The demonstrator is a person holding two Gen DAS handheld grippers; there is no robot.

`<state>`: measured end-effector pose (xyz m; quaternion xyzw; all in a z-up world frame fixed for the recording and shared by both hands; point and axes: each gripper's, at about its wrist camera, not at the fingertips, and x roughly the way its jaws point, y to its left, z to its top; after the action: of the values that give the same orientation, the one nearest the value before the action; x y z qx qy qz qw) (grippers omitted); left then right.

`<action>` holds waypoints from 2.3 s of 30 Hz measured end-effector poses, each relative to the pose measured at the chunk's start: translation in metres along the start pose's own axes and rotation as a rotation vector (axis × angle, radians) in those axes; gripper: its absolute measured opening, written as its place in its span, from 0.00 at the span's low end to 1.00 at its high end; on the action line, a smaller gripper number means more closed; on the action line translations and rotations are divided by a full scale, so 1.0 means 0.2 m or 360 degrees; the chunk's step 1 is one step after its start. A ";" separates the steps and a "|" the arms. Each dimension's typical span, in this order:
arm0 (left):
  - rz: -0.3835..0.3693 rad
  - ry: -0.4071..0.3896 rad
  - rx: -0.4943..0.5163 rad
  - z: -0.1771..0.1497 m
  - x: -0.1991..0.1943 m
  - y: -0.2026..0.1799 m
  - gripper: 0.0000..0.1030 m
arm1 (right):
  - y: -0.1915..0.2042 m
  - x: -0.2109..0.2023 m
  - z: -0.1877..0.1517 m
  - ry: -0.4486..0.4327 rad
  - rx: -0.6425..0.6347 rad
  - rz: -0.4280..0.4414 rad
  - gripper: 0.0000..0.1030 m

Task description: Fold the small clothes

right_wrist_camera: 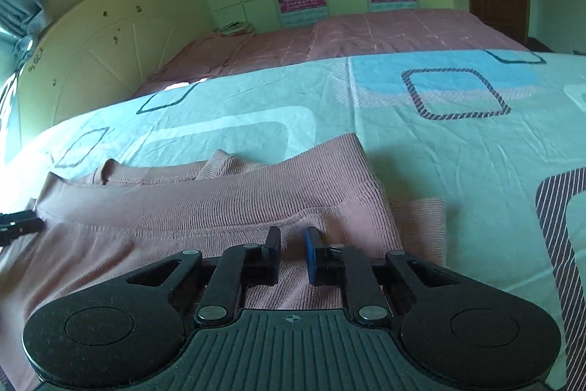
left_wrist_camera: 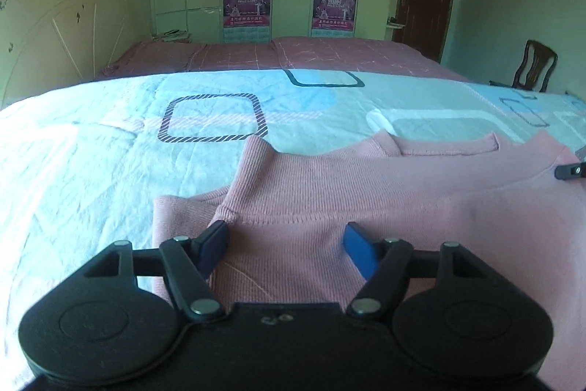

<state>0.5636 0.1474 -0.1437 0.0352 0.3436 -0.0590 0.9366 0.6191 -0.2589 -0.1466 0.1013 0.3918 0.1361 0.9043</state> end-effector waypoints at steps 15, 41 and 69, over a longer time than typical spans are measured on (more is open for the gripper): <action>-0.0140 -0.0022 0.0149 -0.19 -0.15 -0.67 0.80 | 0.71 -0.09 -0.37 -0.0070 -0.0599 0.0098 0.39; -0.0002 -0.0081 0.0059 -0.37 -0.53 -0.65 0.79 | 0.71 -0.42 -0.58 -0.0096 -0.0382 0.0070 0.39; 0.0314 0.0069 -0.0124 -0.57 -0.65 -0.20 0.83 | 0.17 -0.60 -0.71 0.0017 -0.0244 -0.0364 0.39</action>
<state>0.3871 0.1316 -0.1465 0.0338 0.3607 0.0478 0.9308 0.4296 -0.2551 -0.1510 -0.0143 0.3940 0.0622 0.9169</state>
